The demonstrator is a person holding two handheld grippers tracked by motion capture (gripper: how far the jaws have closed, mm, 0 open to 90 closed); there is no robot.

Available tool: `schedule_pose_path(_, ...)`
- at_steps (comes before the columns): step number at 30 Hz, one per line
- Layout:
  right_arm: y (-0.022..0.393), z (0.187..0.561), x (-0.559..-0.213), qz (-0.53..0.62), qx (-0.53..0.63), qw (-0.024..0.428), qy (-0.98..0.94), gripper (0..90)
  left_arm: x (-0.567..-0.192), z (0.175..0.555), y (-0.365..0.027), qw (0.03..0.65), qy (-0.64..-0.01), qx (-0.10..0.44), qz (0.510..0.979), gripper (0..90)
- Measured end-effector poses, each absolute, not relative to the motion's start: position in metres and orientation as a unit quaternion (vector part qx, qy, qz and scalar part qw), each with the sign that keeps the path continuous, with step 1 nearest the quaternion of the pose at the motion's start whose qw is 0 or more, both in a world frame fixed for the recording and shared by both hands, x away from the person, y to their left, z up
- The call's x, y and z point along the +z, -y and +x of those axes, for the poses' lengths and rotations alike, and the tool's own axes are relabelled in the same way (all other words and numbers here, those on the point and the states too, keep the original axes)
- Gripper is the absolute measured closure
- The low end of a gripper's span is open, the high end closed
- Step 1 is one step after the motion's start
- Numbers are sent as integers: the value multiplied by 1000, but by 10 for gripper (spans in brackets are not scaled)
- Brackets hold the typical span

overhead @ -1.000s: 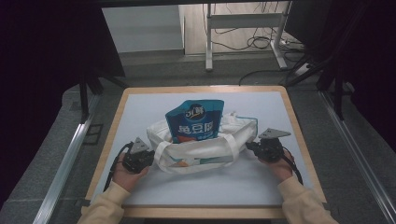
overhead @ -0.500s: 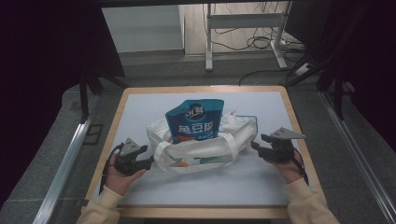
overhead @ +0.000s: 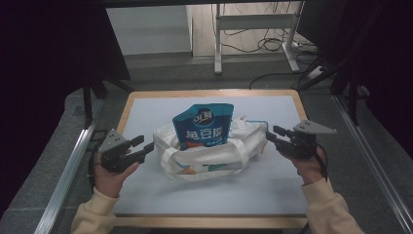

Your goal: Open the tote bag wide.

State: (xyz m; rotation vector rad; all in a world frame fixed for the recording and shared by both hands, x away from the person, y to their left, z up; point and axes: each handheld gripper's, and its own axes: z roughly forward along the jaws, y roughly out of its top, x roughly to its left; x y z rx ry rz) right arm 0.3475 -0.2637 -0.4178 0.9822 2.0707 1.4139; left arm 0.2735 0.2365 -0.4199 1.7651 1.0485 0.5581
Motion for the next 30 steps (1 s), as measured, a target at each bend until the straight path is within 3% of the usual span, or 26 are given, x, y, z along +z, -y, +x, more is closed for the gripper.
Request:
schedule_pose_path(2,255,354,-409,345,510,219,-757,712,-412,283,-230,490,-419,216,733,728)
schedule_pose_path(4,250,358,-406,338,510,217,-761,742,-409,288,-227,489,-415,211,738,819)
schedule_pose_path(5,238,367,-400,328,501,210,-773,800,-407,298,-218,484,-410,201,747,844)
schedule_pose_path(11,215,383,-401,313,475,200,-798,869,-417,312,-203,470,-411,180,760,872)
schedule_pose_path(30,216,377,-459,332,447,165,-814,881,-476,307,-207,427,-434,124,784,884)
